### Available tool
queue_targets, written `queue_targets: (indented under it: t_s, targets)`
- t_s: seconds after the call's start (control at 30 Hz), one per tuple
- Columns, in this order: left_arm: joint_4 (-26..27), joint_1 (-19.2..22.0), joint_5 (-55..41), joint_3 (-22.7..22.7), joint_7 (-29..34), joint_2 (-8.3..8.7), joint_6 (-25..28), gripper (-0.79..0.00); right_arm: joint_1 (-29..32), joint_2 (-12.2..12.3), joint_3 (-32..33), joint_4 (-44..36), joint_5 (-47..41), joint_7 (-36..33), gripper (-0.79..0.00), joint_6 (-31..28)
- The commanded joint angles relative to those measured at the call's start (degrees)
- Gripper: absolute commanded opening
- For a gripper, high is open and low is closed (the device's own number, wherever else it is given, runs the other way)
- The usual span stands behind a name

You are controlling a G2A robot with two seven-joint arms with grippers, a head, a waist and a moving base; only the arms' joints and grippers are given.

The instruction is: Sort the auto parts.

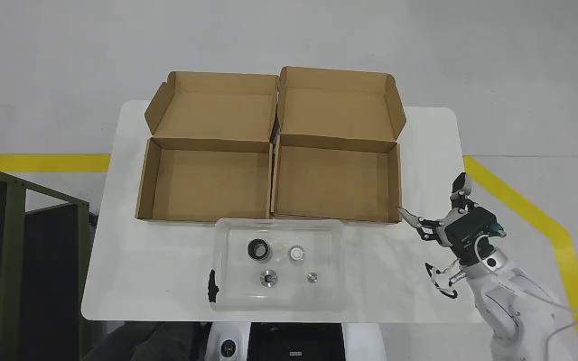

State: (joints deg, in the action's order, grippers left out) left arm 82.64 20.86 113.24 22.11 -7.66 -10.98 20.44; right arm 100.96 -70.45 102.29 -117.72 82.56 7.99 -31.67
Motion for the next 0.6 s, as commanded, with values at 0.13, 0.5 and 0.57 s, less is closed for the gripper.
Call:
queue_targets:
  t_s: [0.13, 0.5, 0.57]
  targets:
    - [0.0, 0.0, 0.0, 0.0, 0.0, 0.0, 0.0, 0.0, 0.0, 0.0, 0.0, 0.0, 0.0, 0.0, 0.0, 0.0]
    - [0.0, 0.0, 0.0, 0.0, 0.0, 0.0, 0.0, 0.0, -1.0, 0.2, -0.8, 0.0, -1.0, -2.7, 0.0, -0.4]
    - [0.0, 0.0, 0.0, 0.0, 0.0, 0.0, 0.0, 0.0, -1.5, 0.3, -1.4, -0.4, -1.3, -4.0, 0.0, -2.1]
